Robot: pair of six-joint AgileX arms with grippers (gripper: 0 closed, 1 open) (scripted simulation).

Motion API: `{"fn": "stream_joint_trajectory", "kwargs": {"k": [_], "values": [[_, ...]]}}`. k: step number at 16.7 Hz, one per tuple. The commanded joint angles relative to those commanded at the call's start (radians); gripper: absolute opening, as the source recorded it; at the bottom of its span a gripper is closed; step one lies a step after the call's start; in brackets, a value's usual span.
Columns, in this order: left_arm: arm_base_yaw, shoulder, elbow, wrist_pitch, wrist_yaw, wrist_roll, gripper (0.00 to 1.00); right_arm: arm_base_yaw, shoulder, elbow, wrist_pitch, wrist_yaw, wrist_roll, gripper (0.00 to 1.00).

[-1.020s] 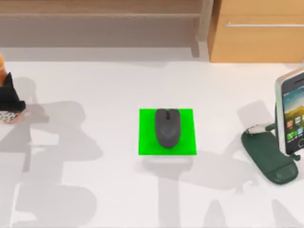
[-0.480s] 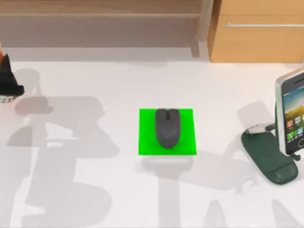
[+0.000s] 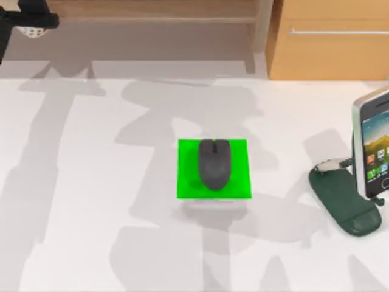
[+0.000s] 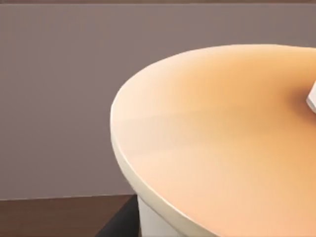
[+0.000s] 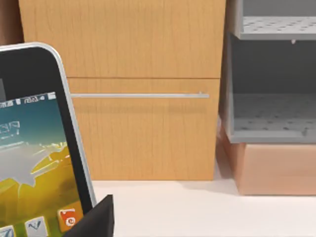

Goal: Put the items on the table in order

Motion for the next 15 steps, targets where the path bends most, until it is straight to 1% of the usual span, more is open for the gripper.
{"fn": "stream_joint_trajectory", "kwargs": {"k": [7,11,15], "values": [[-0.169,0.084,0.35,-0.411,-0.152,-0.018,0.0,0.0,0.0,0.0,0.0,0.0,0.0,1.0],[-0.212,0.15,0.533,-0.627,-0.244,-0.026,0.0,0.0,0.0,0.0,0.0,0.0,0.0,1.0],[-0.229,0.199,0.656,-0.779,-0.31,-0.033,0.0,0.0,0.0,0.0,0.0,0.0,0.0,1.0]]}}
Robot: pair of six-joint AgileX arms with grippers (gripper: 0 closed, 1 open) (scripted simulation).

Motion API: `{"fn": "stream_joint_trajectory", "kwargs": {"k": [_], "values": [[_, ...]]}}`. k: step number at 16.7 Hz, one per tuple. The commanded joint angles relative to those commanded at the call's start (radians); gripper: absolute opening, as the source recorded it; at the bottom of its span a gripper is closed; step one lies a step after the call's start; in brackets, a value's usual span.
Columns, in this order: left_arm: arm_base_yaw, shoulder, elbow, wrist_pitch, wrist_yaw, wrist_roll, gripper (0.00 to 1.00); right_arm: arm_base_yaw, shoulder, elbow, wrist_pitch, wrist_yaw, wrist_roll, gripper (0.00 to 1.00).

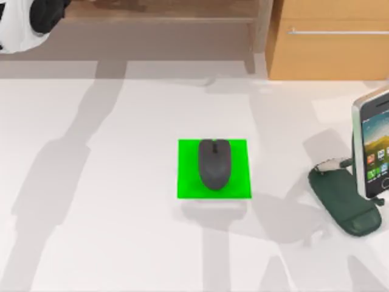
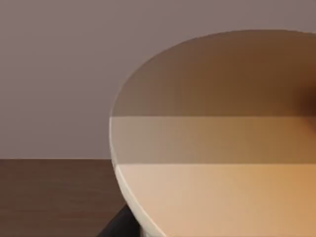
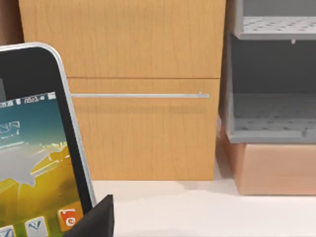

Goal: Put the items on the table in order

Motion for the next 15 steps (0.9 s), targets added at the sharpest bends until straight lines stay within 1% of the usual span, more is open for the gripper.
{"fn": "stream_joint_trajectory", "kwargs": {"k": [3,15], "values": [[-0.004,0.013,0.034,-0.043,-0.018,-0.003,0.0,0.0,0.0,0.0,0.0,0.0,0.0,1.0],[-0.004,0.013,0.034,-0.043,-0.018,-0.003,0.0,0.0,0.0,0.0,0.0,0.0,0.0,1.0]]}}
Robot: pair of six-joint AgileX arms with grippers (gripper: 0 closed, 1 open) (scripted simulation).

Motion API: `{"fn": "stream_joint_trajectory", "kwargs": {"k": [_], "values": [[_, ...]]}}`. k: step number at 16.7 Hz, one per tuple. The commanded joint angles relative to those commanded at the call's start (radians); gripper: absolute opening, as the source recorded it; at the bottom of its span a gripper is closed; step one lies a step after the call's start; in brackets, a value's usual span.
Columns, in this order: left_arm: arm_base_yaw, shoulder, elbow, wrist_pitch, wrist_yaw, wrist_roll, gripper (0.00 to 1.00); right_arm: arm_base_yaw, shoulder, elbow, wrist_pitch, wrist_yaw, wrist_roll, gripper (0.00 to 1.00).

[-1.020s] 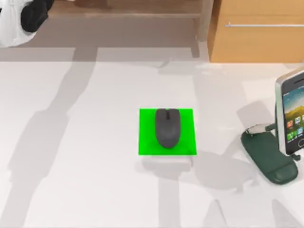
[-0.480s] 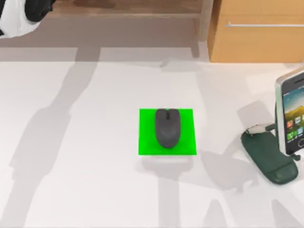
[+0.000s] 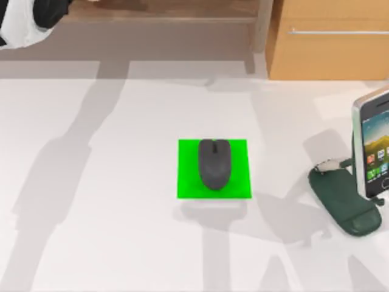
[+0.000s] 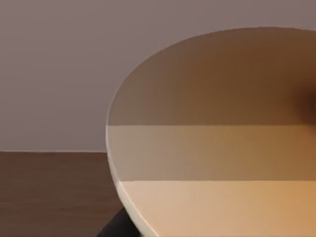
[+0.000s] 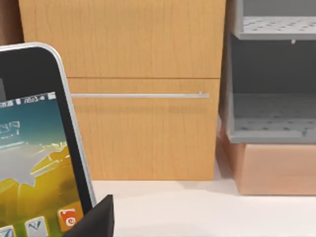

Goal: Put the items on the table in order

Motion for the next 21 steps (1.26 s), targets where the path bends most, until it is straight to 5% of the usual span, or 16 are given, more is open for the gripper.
{"fn": "stream_joint_trajectory", "kwargs": {"k": [2,15,21], "values": [[0.0,0.0,0.0,0.0,0.0,0.0,0.0,0.0,0.0,0.0,0.0,0.0,0.0,1.0],[0.0,0.0,0.0,0.0,0.0,0.0,0.98,0.0,0.0,0.0,0.0,0.0,0.0,1.0],[0.0,0.0,0.0,0.0,0.0,0.0,1.0,0.0,0.0,0.0,0.0,0.0,0.0,1.0]]}}
